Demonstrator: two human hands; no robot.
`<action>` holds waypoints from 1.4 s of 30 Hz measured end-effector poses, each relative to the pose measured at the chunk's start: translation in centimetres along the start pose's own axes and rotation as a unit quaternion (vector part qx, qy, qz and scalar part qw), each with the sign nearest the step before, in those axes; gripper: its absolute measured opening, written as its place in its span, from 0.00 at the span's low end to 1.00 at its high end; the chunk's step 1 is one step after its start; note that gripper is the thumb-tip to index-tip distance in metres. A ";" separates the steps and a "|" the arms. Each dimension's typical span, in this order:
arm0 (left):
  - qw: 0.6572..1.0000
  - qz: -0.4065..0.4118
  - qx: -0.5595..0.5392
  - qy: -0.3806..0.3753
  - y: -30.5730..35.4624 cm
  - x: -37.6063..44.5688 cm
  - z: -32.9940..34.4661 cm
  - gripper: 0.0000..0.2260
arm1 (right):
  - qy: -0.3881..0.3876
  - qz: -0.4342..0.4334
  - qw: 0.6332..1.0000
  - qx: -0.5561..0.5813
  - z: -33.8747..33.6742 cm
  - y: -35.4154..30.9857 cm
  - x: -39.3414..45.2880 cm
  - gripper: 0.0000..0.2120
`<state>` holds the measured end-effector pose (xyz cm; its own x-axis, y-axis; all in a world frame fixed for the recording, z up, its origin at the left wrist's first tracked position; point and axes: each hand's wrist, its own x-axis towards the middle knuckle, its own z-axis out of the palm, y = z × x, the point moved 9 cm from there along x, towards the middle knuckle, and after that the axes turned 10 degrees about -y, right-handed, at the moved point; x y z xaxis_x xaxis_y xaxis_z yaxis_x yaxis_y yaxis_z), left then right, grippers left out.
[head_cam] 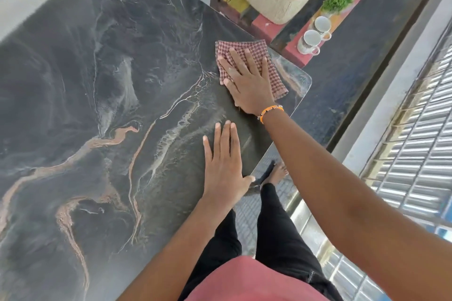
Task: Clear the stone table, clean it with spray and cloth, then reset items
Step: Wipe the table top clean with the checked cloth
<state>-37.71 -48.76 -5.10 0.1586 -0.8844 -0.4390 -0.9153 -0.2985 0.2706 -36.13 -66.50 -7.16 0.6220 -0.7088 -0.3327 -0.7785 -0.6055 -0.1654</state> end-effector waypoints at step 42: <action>0.986 -0.159 -0.052 -0.012 -2.4 -7.7 3.2 0.52 | -0.061 -0.299 0.947 -0.099 5.7 -3.9 -14.2 0.24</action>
<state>-37.94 -40.08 -5.12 0.4214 -0.7313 -0.5362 -0.7775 -0.5957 0.2015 -42.41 -52.03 -7.05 0.9229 -0.1776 -0.3417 -0.2515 -0.9499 -0.1856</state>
